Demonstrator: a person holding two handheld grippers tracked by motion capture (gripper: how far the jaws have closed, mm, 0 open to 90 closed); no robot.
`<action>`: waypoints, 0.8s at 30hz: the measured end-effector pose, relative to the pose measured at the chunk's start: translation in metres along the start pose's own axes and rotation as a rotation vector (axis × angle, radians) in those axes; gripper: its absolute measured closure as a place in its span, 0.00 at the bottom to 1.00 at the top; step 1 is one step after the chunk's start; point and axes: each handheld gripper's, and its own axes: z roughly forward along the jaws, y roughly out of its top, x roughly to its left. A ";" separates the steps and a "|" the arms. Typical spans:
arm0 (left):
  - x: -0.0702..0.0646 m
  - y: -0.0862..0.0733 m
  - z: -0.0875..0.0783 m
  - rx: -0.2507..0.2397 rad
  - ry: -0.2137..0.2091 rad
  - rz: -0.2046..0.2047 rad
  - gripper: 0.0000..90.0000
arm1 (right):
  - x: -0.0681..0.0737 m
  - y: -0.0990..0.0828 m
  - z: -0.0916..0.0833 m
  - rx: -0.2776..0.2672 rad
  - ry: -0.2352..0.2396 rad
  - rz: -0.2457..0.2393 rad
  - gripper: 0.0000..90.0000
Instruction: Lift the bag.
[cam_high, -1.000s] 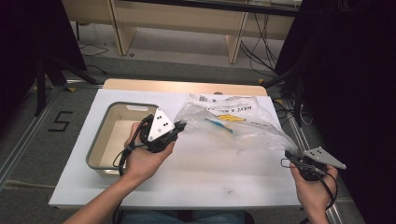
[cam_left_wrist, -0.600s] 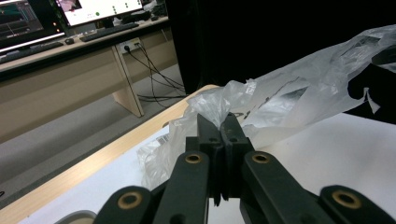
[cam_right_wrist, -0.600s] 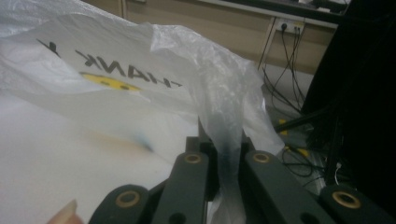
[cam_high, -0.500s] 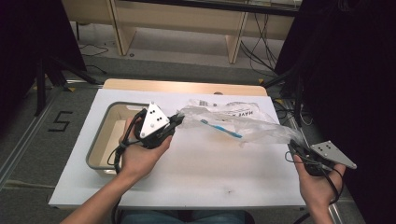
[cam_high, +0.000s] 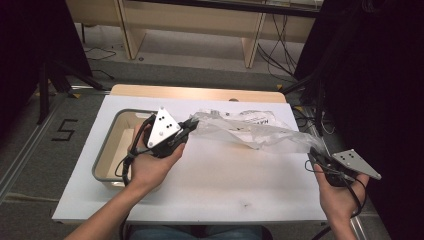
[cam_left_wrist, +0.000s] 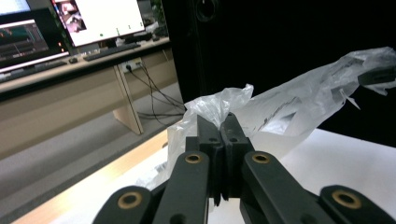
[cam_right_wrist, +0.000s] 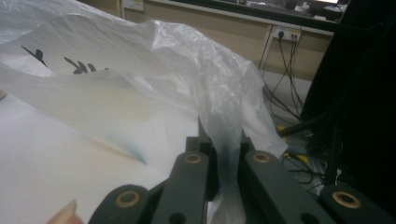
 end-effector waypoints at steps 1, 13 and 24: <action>0.000 0.000 0.000 -0.012 0.000 -0.001 0.99 | 0.000 0.000 0.000 0.000 -0.001 -0.001 1.00; -0.006 0.014 -0.005 -0.182 -0.042 0.001 0.99 | 0.001 0.005 -0.004 -0.032 -0.010 -0.002 1.00; -0.010 0.028 -0.003 -0.234 -0.052 0.002 0.99 | 0.000 0.011 -0.008 -0.070 -0.026 -0.004 1.00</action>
